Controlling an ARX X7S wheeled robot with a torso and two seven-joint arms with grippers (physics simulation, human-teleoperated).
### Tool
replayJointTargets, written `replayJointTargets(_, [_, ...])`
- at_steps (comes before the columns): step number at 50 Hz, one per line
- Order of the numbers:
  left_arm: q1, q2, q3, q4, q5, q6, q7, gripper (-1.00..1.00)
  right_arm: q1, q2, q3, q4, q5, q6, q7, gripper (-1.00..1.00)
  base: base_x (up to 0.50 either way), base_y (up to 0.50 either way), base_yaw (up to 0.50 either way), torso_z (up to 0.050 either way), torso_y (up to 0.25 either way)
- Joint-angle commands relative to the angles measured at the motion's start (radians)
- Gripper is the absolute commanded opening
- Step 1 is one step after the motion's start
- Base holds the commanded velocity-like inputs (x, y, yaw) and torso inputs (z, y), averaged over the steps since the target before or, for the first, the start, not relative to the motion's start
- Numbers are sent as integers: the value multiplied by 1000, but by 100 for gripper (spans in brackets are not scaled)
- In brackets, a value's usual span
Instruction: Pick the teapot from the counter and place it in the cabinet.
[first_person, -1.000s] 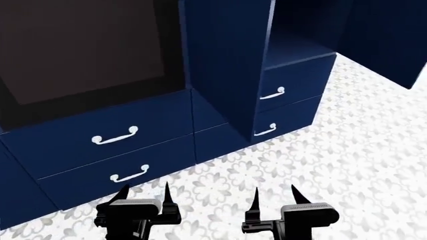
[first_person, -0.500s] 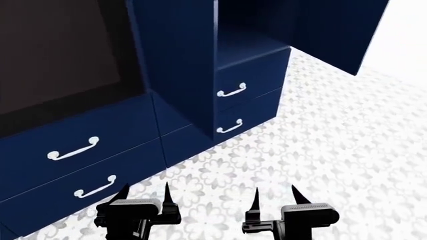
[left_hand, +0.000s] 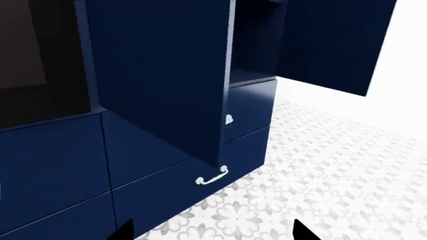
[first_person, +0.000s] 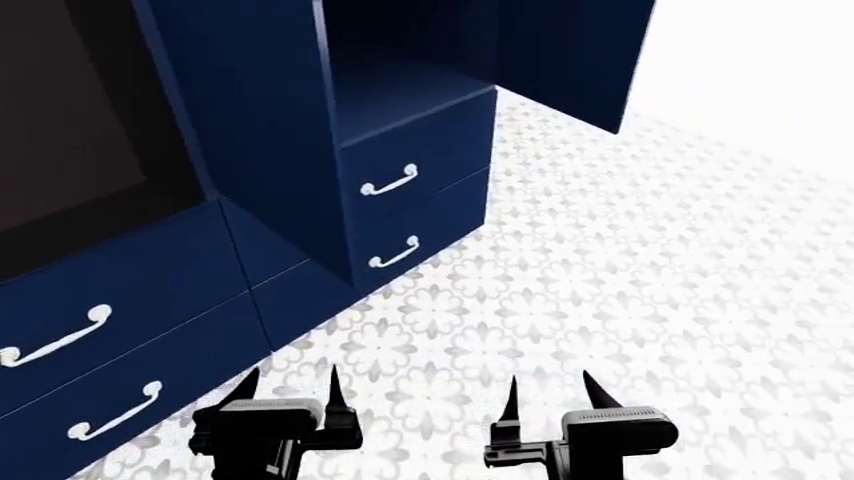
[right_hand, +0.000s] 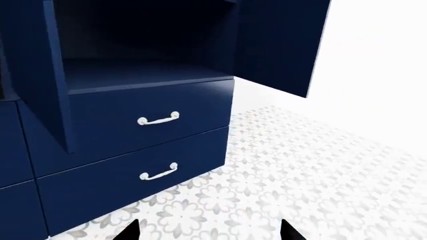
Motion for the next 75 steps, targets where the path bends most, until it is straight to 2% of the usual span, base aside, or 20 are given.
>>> replayJointTargets(1, [1, -5, 5, 2, -6, 0, -7, 100, 1, 4, -5, -4, 5, 3, 7, 100, 0, 0, -500, 0, 0])
replayJointTargets(75, [-16, -29, 42, -18, -35, 14, -32, 100, 9, 29, -40, 9, 29, -10, 37, 100, 0, 0, -500, 0, 0])
